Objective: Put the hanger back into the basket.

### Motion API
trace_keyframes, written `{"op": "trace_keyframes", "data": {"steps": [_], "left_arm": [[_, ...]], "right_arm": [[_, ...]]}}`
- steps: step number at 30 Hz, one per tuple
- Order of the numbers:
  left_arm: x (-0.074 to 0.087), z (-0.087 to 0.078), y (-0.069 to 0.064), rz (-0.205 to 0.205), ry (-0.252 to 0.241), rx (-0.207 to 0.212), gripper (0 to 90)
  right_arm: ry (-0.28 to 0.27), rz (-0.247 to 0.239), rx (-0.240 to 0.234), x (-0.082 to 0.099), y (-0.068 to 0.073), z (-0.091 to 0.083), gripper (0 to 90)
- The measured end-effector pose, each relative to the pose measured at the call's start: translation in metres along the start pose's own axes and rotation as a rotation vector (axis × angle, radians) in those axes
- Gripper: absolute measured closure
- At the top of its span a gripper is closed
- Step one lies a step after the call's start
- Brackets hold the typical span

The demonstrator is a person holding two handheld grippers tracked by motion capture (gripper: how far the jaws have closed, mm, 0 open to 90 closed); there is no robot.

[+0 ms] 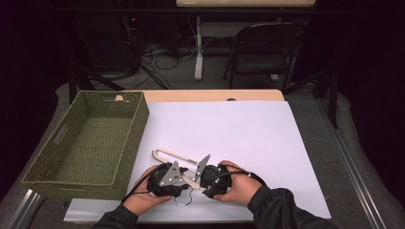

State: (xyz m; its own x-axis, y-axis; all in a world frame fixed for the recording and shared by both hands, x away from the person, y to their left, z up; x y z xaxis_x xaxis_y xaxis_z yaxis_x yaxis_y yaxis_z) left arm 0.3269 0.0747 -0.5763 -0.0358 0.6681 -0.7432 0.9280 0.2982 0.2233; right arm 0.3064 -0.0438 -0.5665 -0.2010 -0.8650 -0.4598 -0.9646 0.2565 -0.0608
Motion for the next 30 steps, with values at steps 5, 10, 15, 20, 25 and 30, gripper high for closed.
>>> {"op": "trace_keyframes", "data": {"steps": [5,10,15,20,25,30], "left_arm": [[-0.001,-0.015,0.018,-0.075,-0.047,-0.058,40.4],[-0.001,-0.027,0.030,-0.084,-0.041,-0.101,40.3],[-0.007,-0.033,0.034,-0.076,-0.039,-0.102,40.2],[-0.016,-0.041,0.037,-0.068,-0.043,-0.098,40.3],[-0.025,-0.049,0.042,-0.079,-0.015,-0.063,41.5],[-0.026,-0.043,0.042,-0.081,0.034,0.034,43.0]], "right_arm": [[-0.026,-0.003,0.033,-0.002,-0.008,-0.014,73.3],[-0.054,-0.014,0.076,-0.004,-0.022,-0.028,77.8],[-0.077,-0.028,0.136,-0.009,-0.039,-0.041,82.9],[-0.108,-0.030,0.135,-0.012,-0.055,-0.053,86.3],[-0.108,-0.045,0.069,-0.014,-0.052,-0.057,86.4],[-0.127,-0.082,0.014,-0.019,-0.045,-0.060,86.4]]}}
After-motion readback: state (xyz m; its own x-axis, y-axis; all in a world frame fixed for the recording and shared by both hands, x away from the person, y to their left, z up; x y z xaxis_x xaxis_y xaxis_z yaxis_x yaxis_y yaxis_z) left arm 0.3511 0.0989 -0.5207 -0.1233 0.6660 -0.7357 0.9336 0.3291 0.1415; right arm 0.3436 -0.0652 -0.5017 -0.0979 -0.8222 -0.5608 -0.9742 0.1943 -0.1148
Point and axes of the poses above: each handheld gripper's, and its own axes: z roughly forward along the jaws, x roughly out of its underside, y roughly to its left, the point moved 8 cm from there along z, roughly forward along the jaws, and after that the axes turned 4 degrees about -y, right-handed, at the moved point
